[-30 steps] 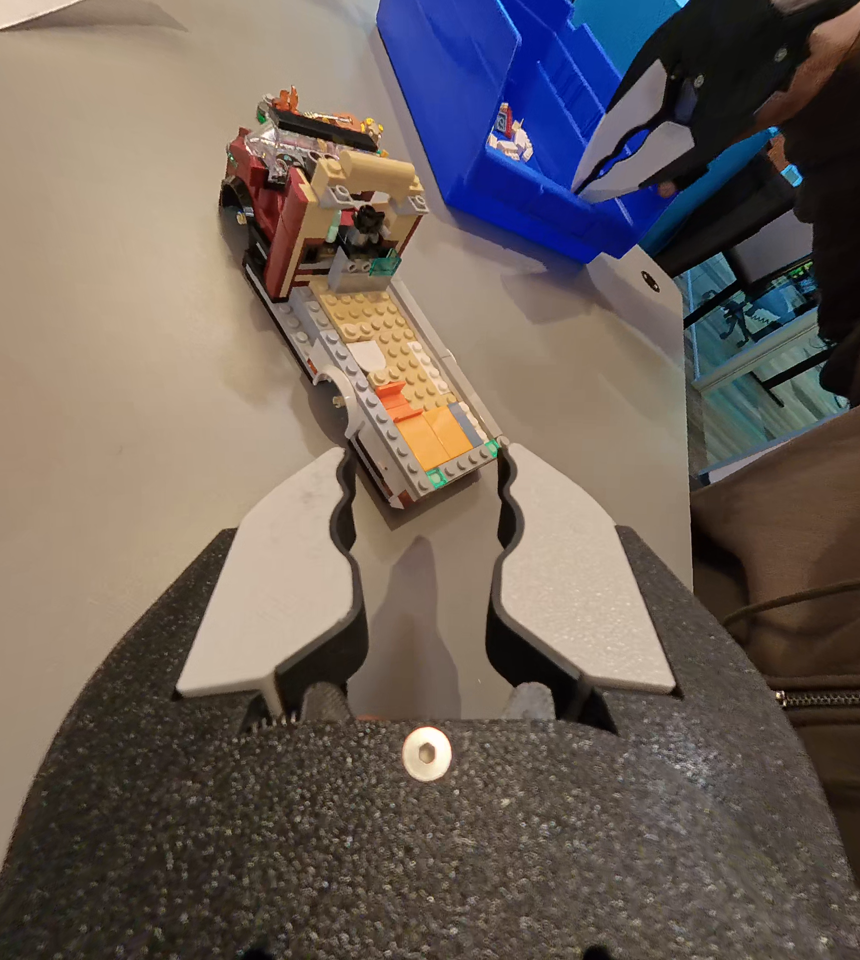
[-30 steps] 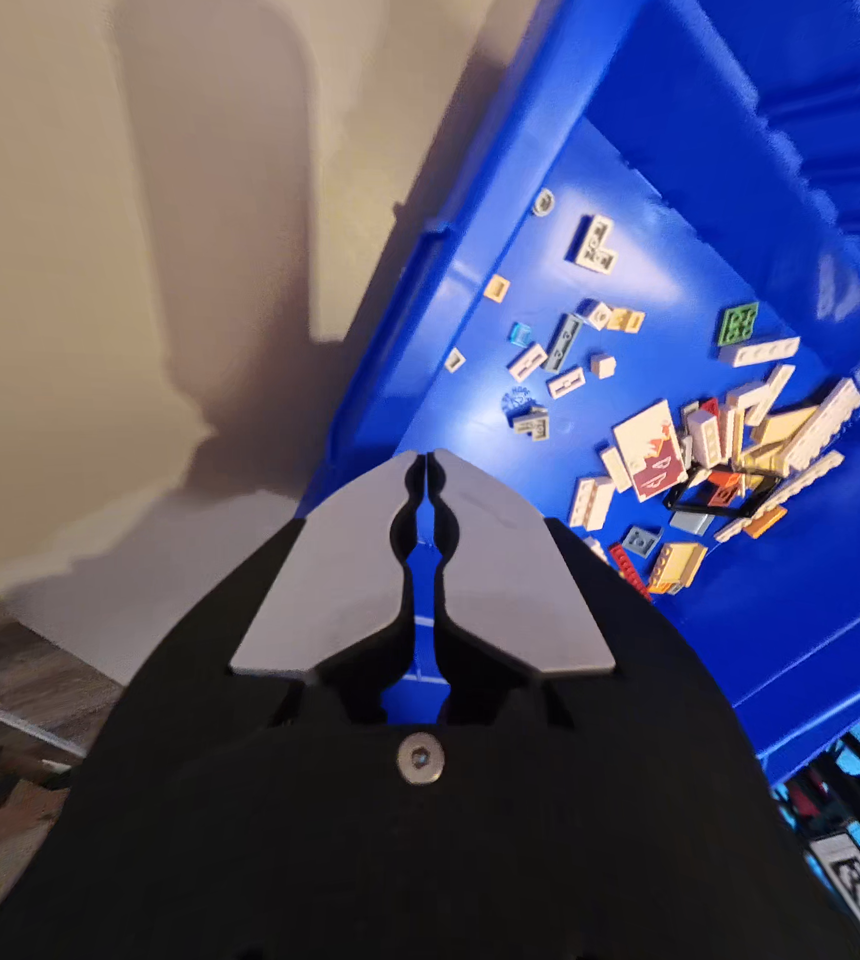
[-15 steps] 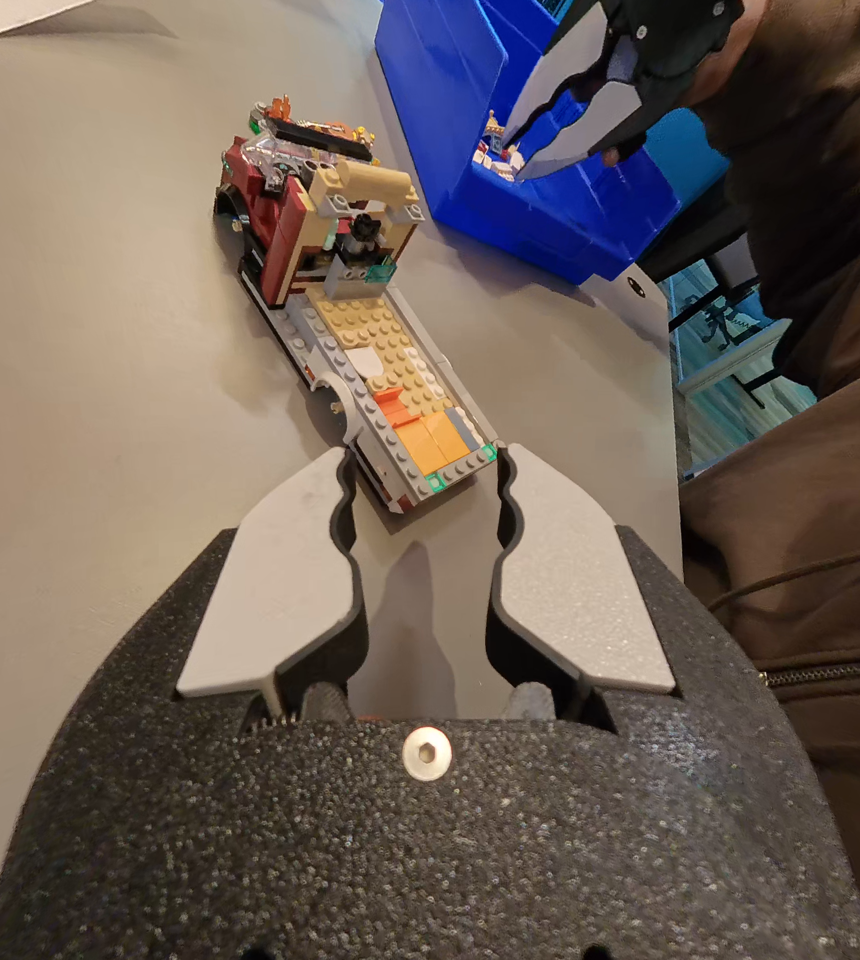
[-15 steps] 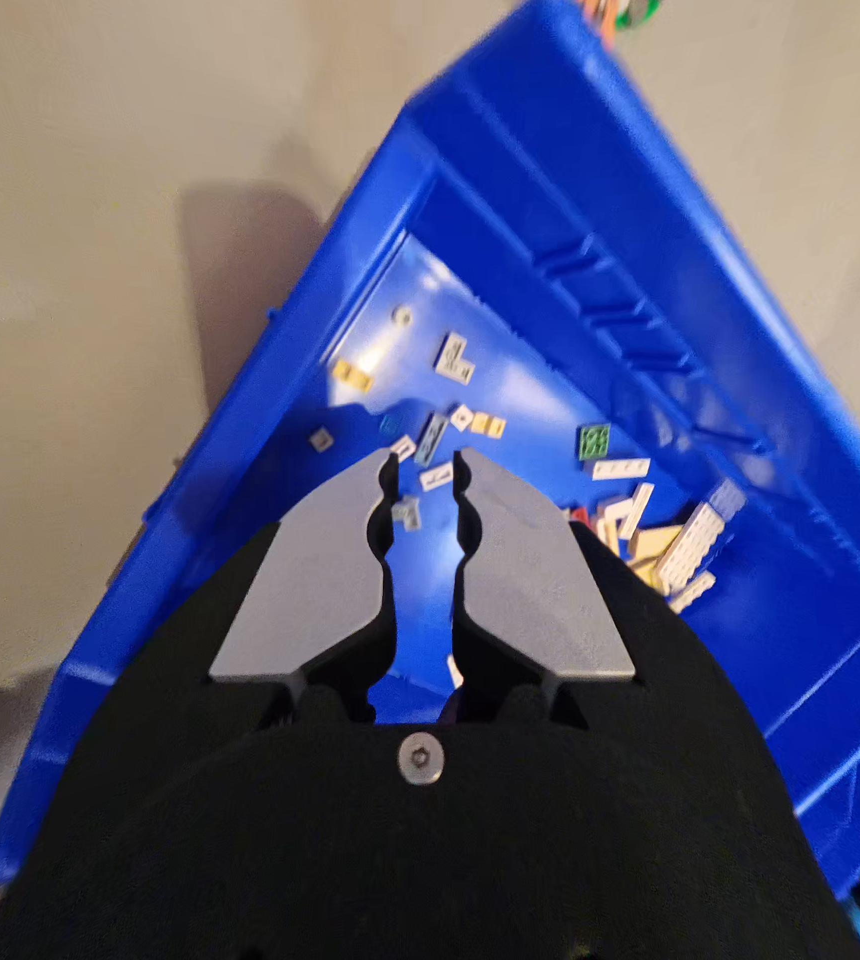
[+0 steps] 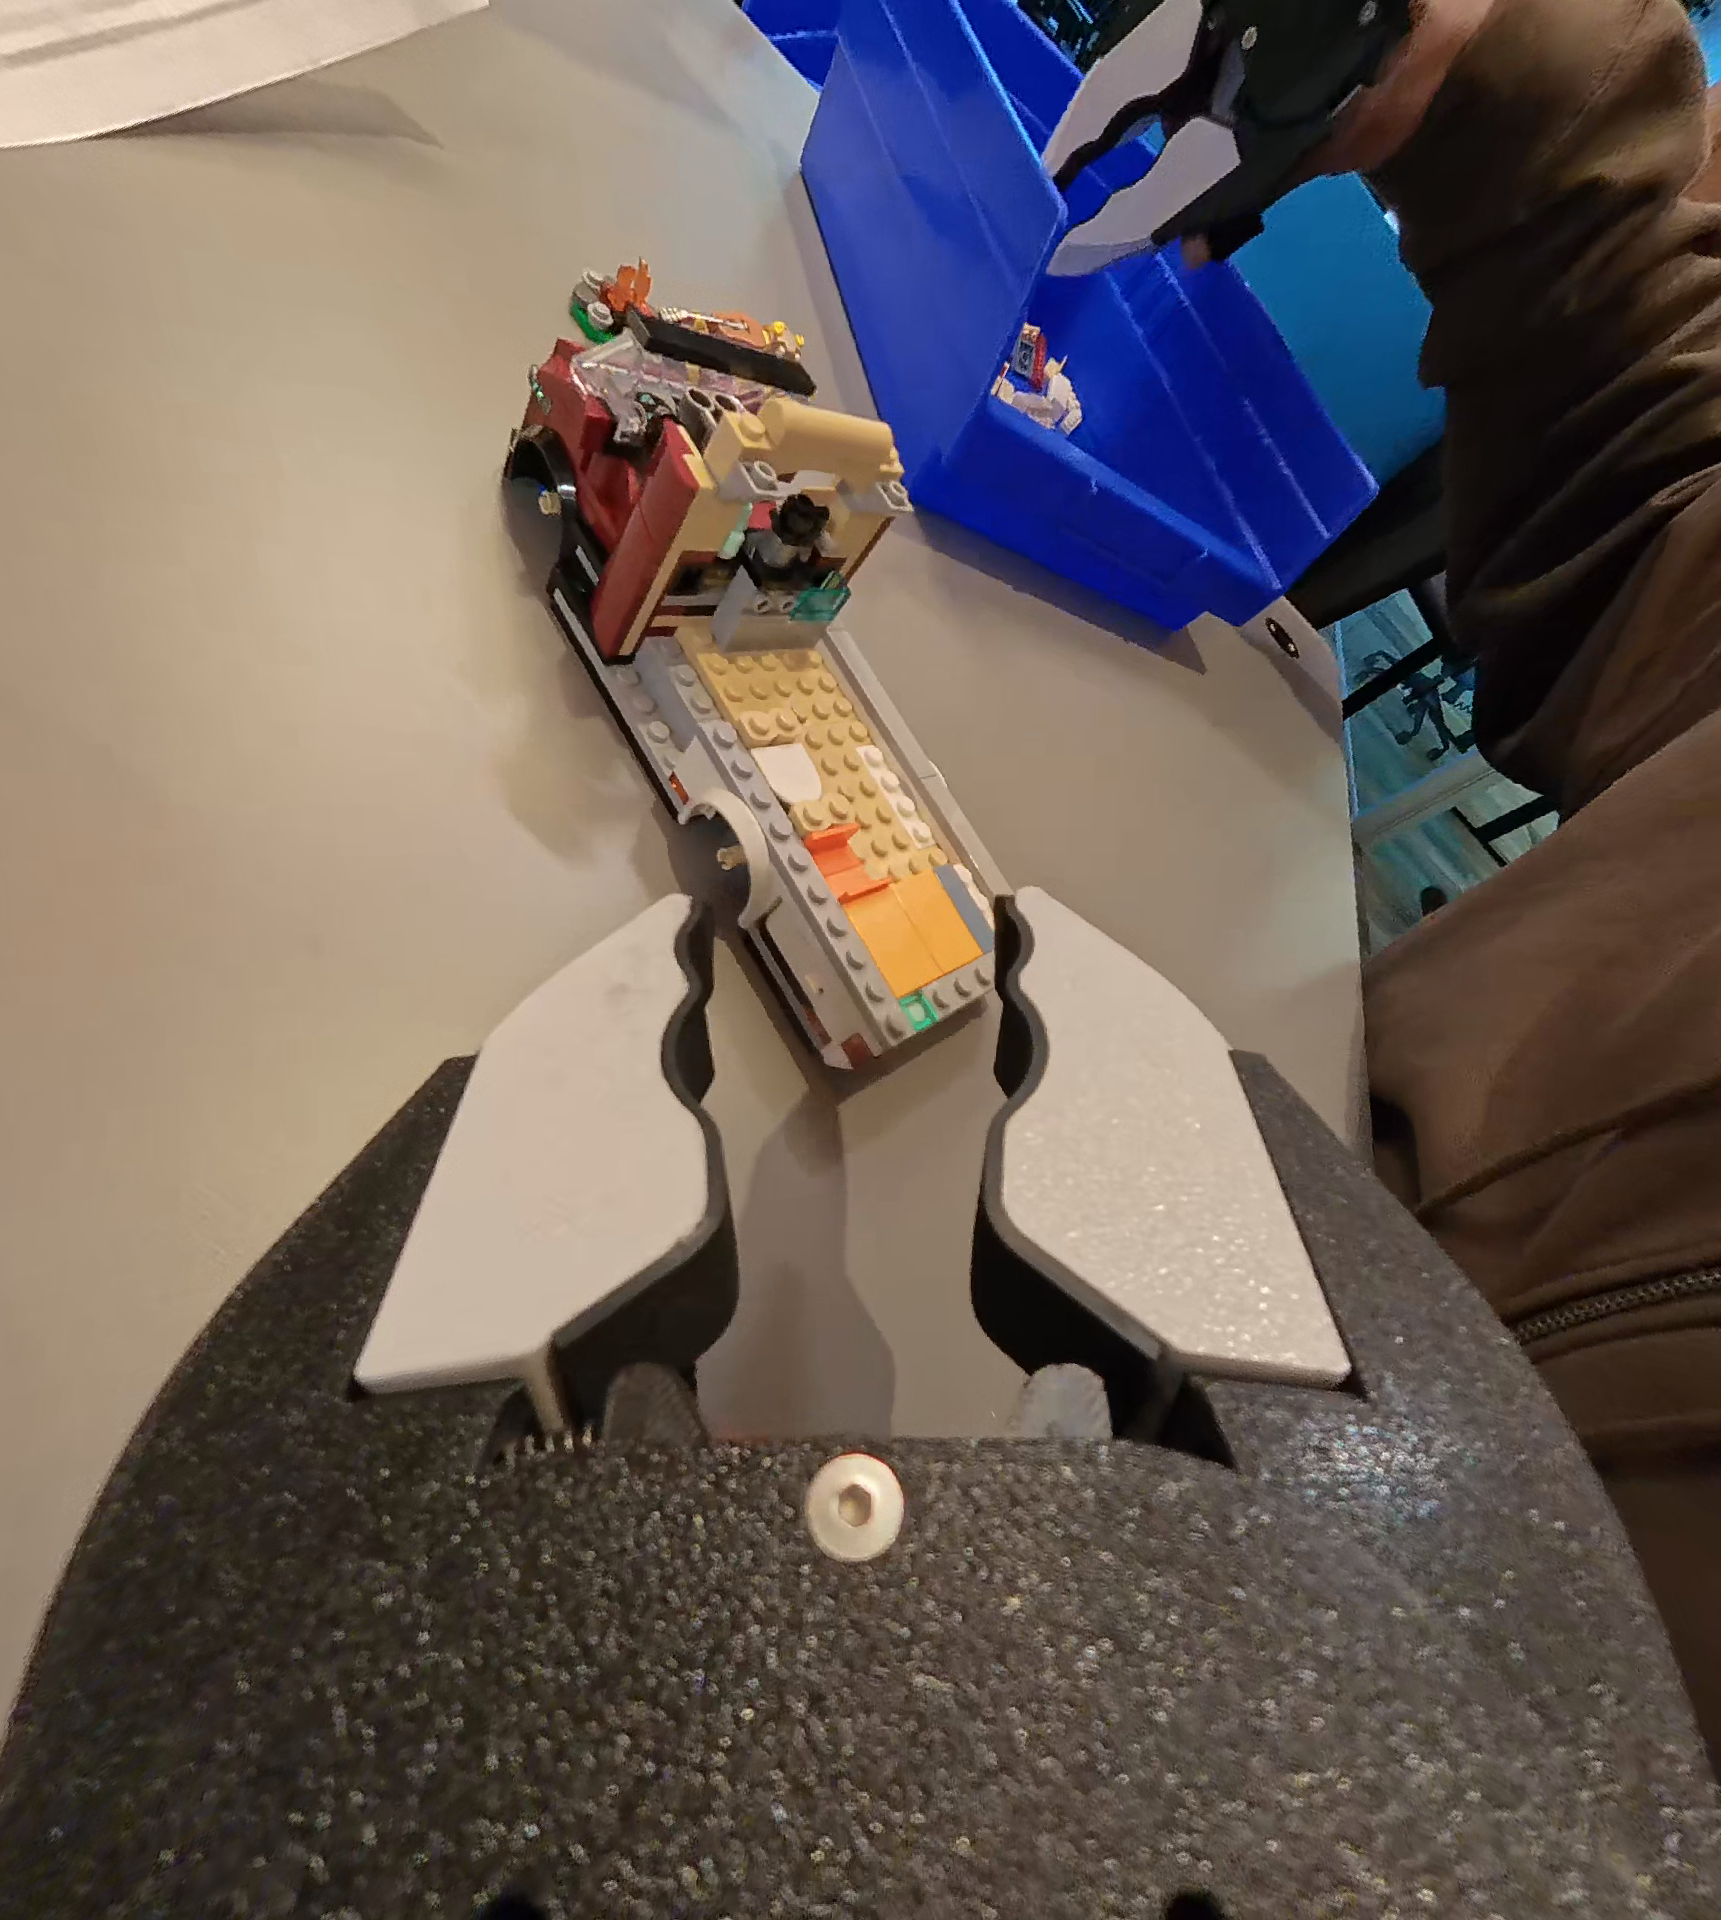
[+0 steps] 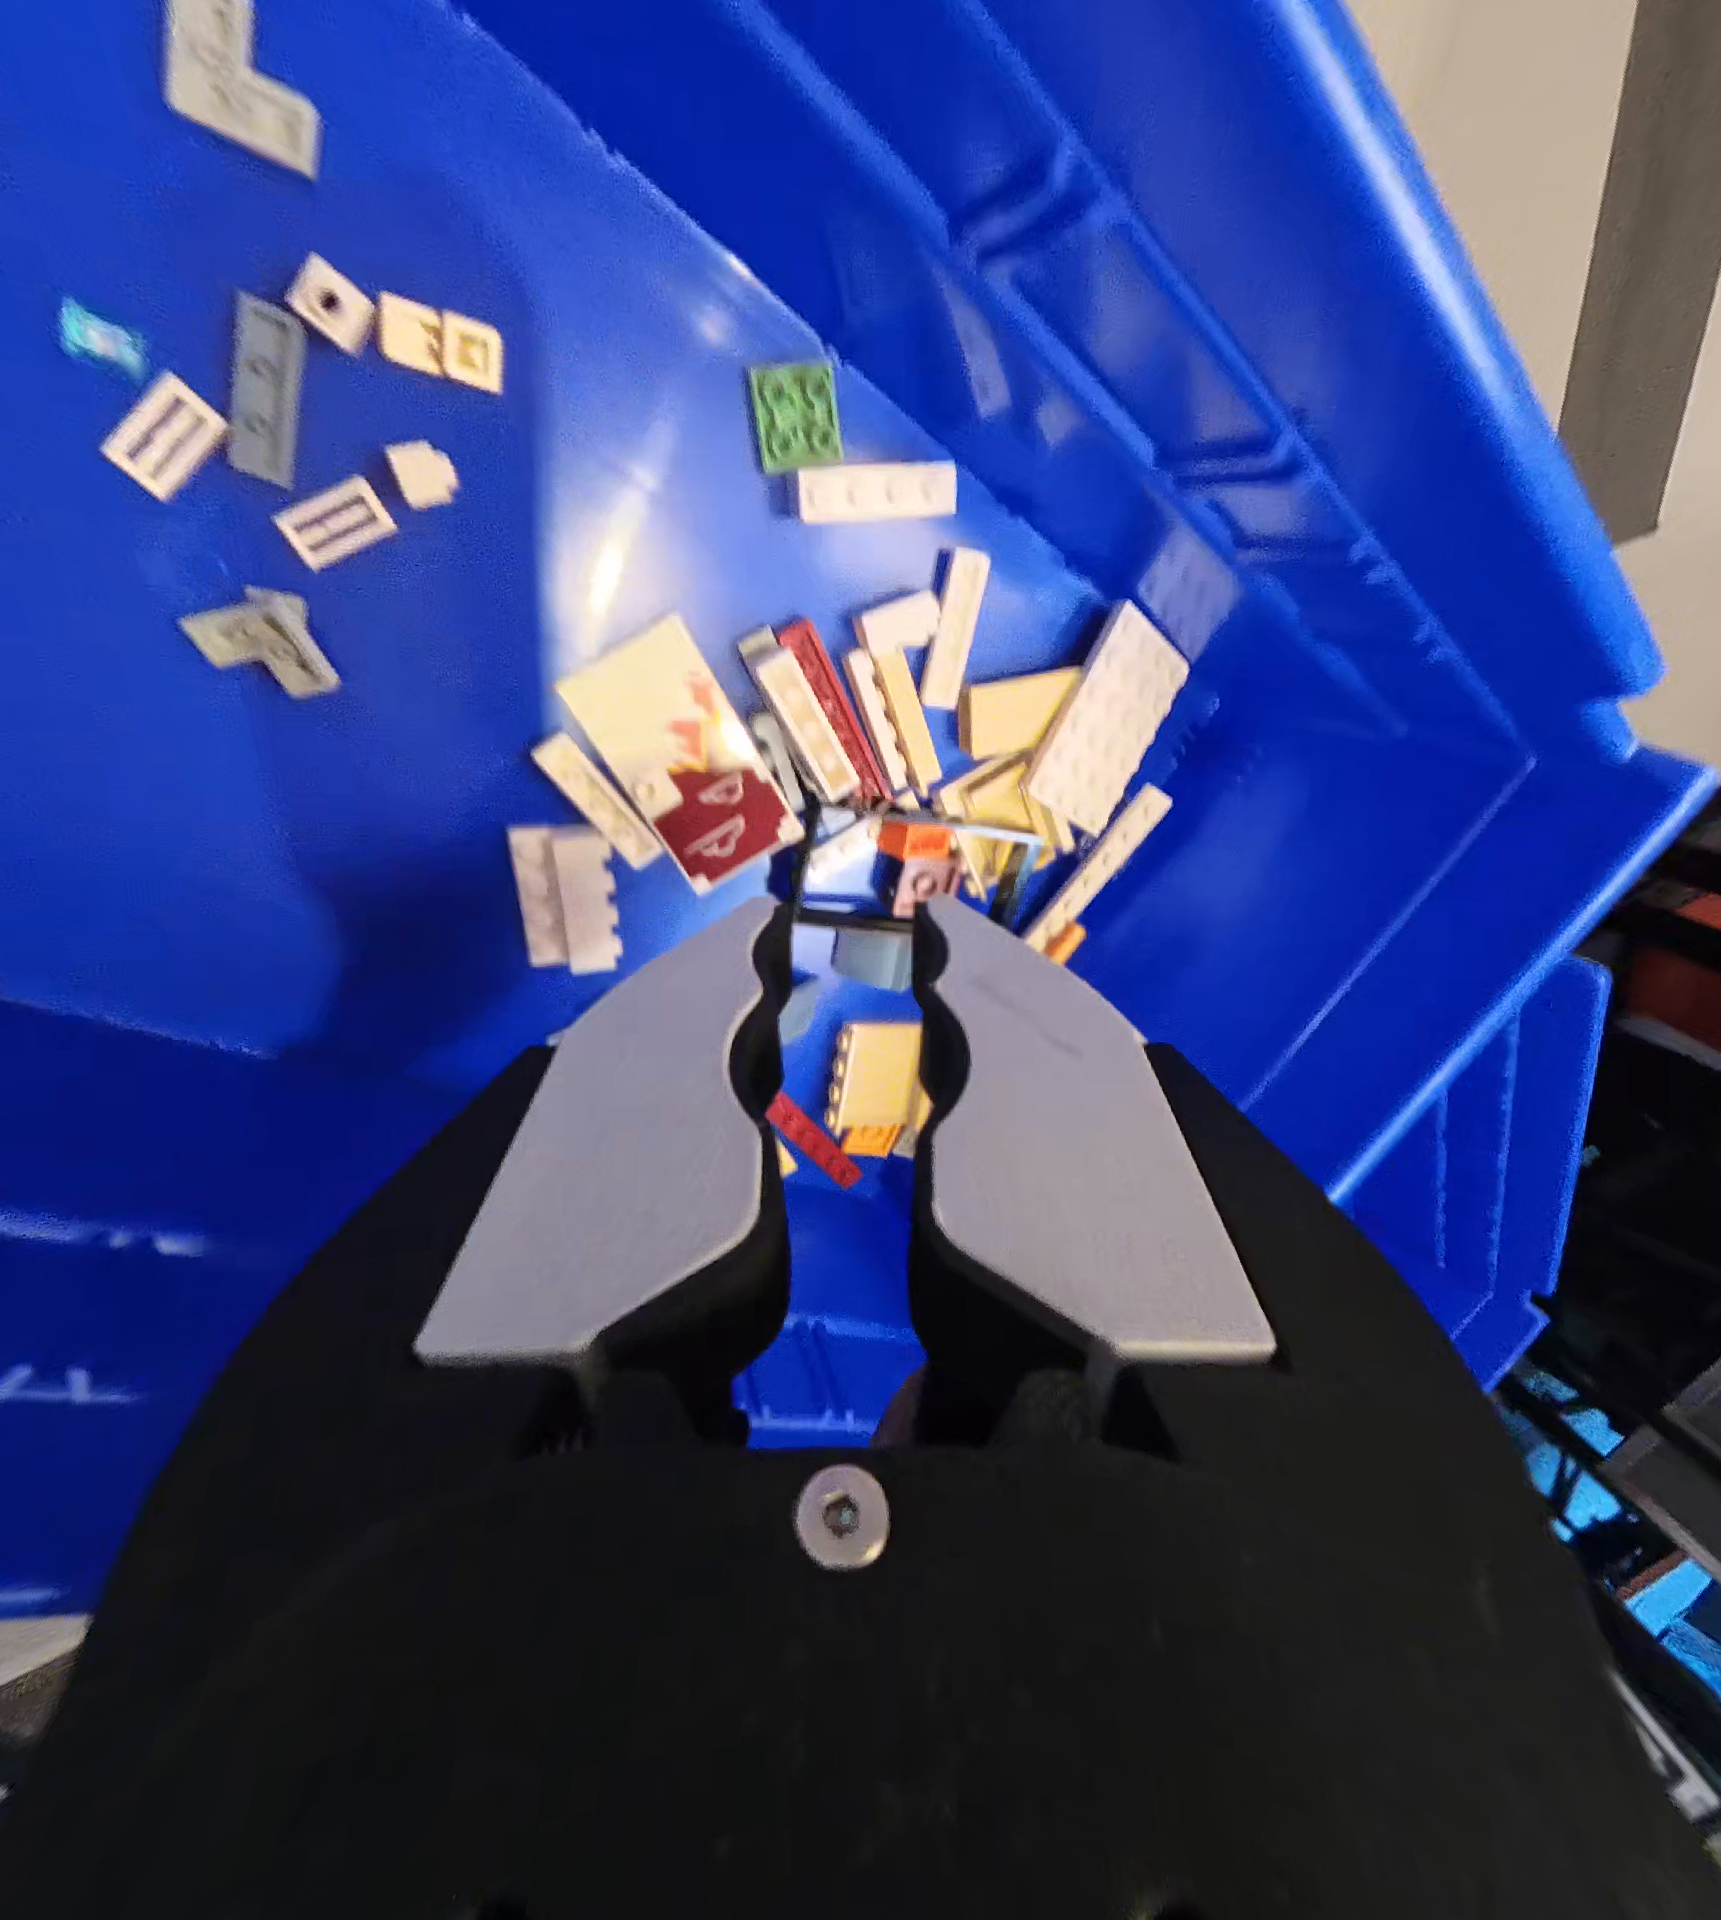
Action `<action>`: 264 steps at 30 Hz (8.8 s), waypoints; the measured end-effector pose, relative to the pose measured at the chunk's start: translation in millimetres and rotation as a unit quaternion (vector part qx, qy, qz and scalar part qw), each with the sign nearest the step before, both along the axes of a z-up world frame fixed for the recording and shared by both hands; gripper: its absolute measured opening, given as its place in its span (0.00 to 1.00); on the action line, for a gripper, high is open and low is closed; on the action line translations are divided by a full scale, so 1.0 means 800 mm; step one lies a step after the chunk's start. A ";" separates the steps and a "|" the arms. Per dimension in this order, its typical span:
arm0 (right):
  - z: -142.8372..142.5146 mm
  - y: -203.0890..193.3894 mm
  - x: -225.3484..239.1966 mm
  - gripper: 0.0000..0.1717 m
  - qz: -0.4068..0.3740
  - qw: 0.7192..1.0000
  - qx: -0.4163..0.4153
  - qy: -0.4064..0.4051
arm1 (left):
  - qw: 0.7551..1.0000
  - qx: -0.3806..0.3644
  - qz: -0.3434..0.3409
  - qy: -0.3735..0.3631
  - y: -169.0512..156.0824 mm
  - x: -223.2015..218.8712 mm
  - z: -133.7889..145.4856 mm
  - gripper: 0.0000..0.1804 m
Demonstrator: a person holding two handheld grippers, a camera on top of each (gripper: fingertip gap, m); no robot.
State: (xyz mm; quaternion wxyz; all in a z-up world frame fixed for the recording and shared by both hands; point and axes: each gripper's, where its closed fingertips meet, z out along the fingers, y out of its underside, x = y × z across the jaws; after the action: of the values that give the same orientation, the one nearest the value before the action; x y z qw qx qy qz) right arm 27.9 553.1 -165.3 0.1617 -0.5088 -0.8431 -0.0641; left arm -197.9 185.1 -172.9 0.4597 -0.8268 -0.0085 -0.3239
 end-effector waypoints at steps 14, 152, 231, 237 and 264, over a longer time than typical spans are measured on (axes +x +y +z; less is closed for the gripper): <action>-0.044 -0.137 0.021 0.12 0.123 0.984 -0.076 -0.106 | 1.000 -0.009 0.014 -0.007 0.005 -0.007 -0.003 0.29; 0.009 -0.040 0.034 0.16 0.042 0.998 -0.034 0.013 | 1.000 -0.014 0.007 0.005 0.004 -0.002 -0.006 0.29; -0.060 -0.102 -0.024 0.10 0.137 0.979 -0.117 -0.092 | 1.000 -0.008 -0.007 0.010 -0.003 0.005 -0.004 0.29; -0.064 -0.102 -0.045 0.12 0.135 0.980 -0.129 -0.066 | 1.000 -0.007 -0.007 0.008 -0.003 0.005 -0.004 0.29; -0.063 -0.073 -0.020 0.09 0.106 0.987 -0.098 -0.073 | 1.000 -0.007 -0.014 0.009 -0.005 0.008 -0.004 0.29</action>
State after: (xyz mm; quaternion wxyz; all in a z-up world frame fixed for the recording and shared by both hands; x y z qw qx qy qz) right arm 12.0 494.7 -215.7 0.0556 -0.4235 -0.9042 -0.0005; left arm -191.5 181.0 -176.0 0.4490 -0.8332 0.0048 -0.3228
